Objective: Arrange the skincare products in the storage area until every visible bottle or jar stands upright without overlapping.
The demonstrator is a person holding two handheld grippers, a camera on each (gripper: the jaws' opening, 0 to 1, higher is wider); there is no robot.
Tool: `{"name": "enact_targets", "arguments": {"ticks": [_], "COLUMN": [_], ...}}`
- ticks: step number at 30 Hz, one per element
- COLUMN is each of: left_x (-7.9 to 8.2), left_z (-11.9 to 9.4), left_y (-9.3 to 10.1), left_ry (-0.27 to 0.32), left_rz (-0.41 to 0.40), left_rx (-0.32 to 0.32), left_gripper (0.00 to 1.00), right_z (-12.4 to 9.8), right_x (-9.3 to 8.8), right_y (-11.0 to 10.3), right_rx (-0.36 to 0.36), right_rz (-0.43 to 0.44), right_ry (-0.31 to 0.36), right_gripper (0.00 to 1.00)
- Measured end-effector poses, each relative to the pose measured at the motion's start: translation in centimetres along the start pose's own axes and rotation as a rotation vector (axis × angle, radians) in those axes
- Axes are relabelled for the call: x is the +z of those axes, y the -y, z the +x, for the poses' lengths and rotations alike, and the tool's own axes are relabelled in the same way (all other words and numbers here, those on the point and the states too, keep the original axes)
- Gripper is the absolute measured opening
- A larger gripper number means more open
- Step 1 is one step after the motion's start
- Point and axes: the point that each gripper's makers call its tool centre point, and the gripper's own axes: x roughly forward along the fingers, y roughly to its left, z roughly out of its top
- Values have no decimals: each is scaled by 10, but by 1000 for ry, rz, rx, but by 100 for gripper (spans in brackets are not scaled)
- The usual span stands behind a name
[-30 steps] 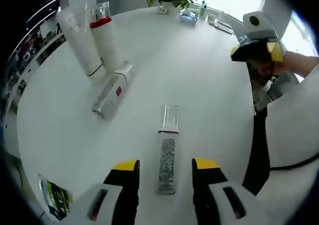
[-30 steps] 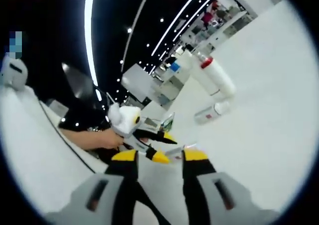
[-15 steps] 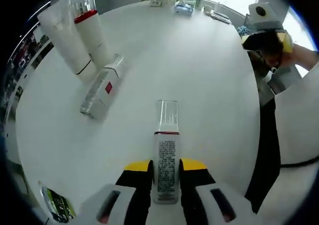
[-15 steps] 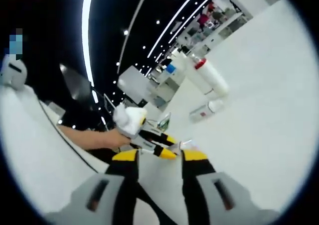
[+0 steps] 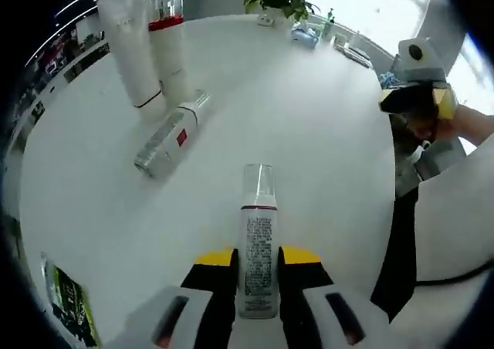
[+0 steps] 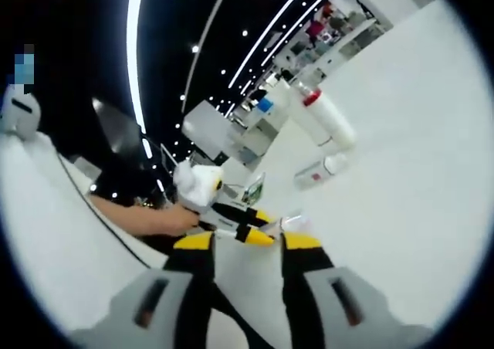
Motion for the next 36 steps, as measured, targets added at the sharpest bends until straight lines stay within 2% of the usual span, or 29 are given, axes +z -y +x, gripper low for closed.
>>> {"name": "enact_targets", "arguments": {"ticks": [1, 2, 4, 5, 7, 8, 12, 13, 16, 21, 25, 27, 30, 32, 36], "left_x": [3, 4, 12, 13, 16, 21, 31, 38, 46, 67, 76, 80, 85, 91, 95], "left_z": [-2, -2, -6, -9, -12, -16, -26, -31, -38, -55, -64, -70, -76, -85, -92], "left_y": [3, 4, 9, 10, 11, 15, 22, 30, 37, 62, 77, 86, 95, 104, 109], "left_ry": [25, 33, 103, 123, 152, 195, 273, 314, 357, 446, 483, 502, 533, 573, 608], "left_rz": [-43, -53, -85, -133, -173, -231, -325, -364, -381, -395, -386, -379, -364, -346, -329], "left_rx": [-19, -24, -66, -74, -93, -133, -205, -252, -288, -412, -467, -497, -532, -571, -589], "left_gripper": [19, 19, 19, 19, 19, 19, 19, 19, 19, 19, 19, 19, 19, 19, 19], "right_z": [0, 0, 1, 1, 2, 2, 3, 4, 5, 8, 9, 10, 14, 19, 27], "right_x": [-1, -1, -2, -3, -4, -4, -4, -3, -1, 7, 28, 36, 40, 43, 46], "right_y": [0, 0, 1, 1, 1, 1, -1, -2, -4, -7, -17, -22, -27, -36, -46], "right_rx": [-1, -1, -5, -6, -7, -8, -6, -4, -2, 14, 58, 78, 93, 118, 149], "right_rz": [-1, 0, 6, 9, 15, 17, 21, 21, 30, 58, 112, 132, 136, 132, 123], "right_ry": [-3, -4, -9, -9, -11, -12, -15, -15, -9, 21, 123, 153, 158, 158, 156], "right_gripper": [31, 31, 31, 31, 31, 31, 31, 31, 32, 32, 31, 31, 31, 31, 29]}}
